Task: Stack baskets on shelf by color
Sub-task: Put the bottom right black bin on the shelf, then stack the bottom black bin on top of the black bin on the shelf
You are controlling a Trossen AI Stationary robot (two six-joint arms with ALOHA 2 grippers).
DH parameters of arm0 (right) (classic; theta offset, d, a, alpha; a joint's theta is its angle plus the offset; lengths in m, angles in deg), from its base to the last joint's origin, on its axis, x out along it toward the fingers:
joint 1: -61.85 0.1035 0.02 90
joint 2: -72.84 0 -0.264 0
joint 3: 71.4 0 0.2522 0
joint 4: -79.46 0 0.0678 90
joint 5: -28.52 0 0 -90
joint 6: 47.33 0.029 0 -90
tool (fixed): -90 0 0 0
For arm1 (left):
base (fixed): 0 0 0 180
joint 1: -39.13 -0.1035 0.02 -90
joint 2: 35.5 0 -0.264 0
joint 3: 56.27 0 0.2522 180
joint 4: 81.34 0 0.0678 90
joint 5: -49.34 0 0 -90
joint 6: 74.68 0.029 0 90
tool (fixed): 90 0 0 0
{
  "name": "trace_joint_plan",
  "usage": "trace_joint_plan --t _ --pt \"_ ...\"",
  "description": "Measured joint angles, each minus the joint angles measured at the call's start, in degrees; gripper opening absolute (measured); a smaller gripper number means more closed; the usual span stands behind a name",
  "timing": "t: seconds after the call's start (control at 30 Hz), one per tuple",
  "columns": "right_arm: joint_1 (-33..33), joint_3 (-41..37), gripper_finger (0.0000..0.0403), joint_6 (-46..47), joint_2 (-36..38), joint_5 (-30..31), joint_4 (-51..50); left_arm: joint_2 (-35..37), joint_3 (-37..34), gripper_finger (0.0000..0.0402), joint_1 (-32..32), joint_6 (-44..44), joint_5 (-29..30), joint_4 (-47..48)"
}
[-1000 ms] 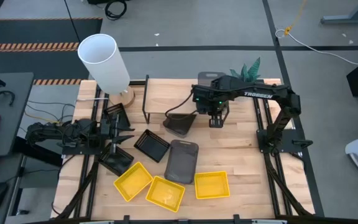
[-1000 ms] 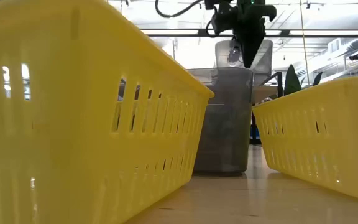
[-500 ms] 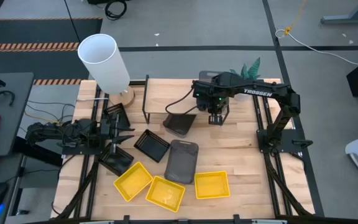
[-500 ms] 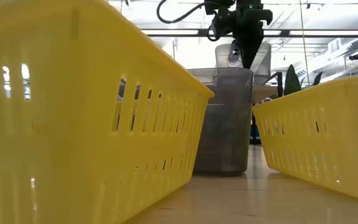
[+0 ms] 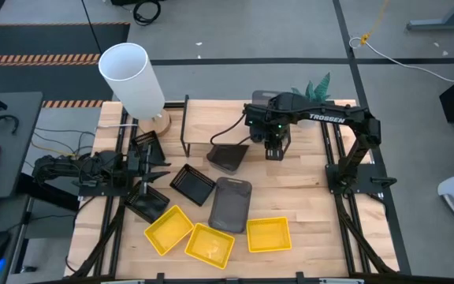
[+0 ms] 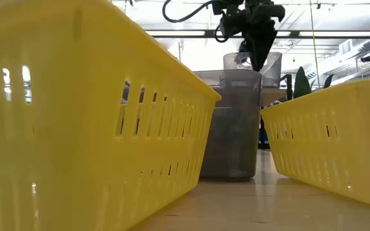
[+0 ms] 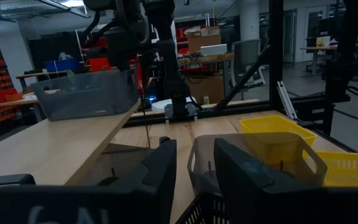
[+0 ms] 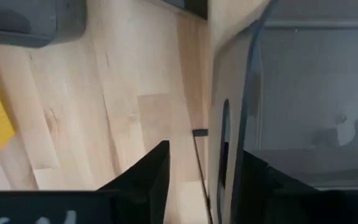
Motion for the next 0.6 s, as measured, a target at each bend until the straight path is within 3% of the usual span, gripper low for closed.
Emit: trace_joint_plan --t 0.27,0.6 --pt "1.35 2.99 0.0153 1.2 0.02 0.56 -2.57 0.0 0.0 0.0114 0.01 0.0 0.01 0.01" --pt "3.98 13.53 0.0154 7.18 0.07 1.64 -4.34 0.0 0.0 0.0114 -0.01 0.0 0.0 0.0"
